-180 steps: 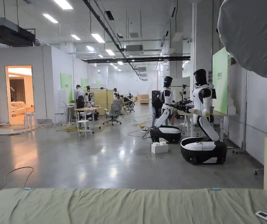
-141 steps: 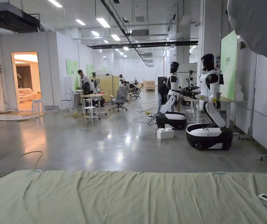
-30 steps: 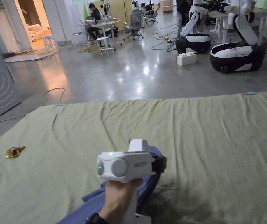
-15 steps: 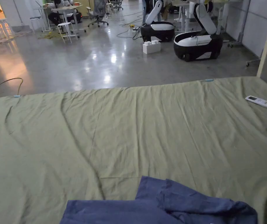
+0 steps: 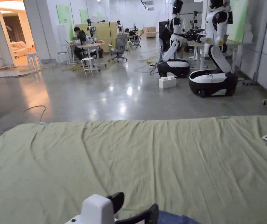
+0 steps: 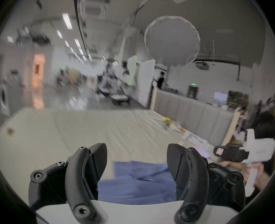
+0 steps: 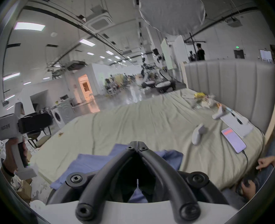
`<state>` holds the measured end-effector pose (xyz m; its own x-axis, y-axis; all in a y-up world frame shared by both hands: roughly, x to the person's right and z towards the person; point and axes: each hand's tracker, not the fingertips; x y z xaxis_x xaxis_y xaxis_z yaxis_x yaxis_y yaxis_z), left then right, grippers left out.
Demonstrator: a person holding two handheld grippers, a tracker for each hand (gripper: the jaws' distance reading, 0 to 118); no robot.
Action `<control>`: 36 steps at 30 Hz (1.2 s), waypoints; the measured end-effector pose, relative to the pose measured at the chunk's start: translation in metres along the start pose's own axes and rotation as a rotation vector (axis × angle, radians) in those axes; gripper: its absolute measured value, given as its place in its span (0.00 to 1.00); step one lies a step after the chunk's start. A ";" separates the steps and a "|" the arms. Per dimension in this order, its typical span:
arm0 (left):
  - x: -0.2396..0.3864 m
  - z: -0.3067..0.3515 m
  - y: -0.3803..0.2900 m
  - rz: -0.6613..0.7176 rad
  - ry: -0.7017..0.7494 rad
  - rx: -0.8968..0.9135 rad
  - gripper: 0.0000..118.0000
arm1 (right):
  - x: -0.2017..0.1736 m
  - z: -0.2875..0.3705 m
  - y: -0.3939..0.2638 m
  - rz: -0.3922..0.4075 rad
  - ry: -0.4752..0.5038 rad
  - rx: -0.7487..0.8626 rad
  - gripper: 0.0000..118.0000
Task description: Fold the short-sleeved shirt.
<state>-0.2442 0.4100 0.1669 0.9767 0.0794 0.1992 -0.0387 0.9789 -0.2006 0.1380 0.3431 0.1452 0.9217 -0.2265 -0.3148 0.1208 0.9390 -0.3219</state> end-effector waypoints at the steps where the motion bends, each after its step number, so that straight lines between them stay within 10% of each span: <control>1: -0.002 0.016 0.003 -0.055 0.065 0.029 0.66 | -0.006 -0.001 0.005 0.008 0.013 0.024 0.00; 8: 0.002 0.086 0.008 -0.153 0.313 0.137 0.52 | -0.032 0.007 0.038 0.141 0.072 0.130 0.00; 13: 0.016 0.115 0.006 -0.173 0.370 0.163 0.04 | -0.038 0.026 0.042 0.235 0.070 0.233 0.00; 36: 0.002 0.115 0.006 -0.071 0.368 0.096 0.03 | -0.038 0.027 0.046 0.197 0.057 0.218 0.00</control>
<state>-0.2663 0.4372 0.2765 0.9874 -0.0452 -0.1517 0.0295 0.9941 -0.1045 0.1183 0.4022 0.1664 0.9139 -0.0427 -0.4037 0.0236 0.9984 -0.0522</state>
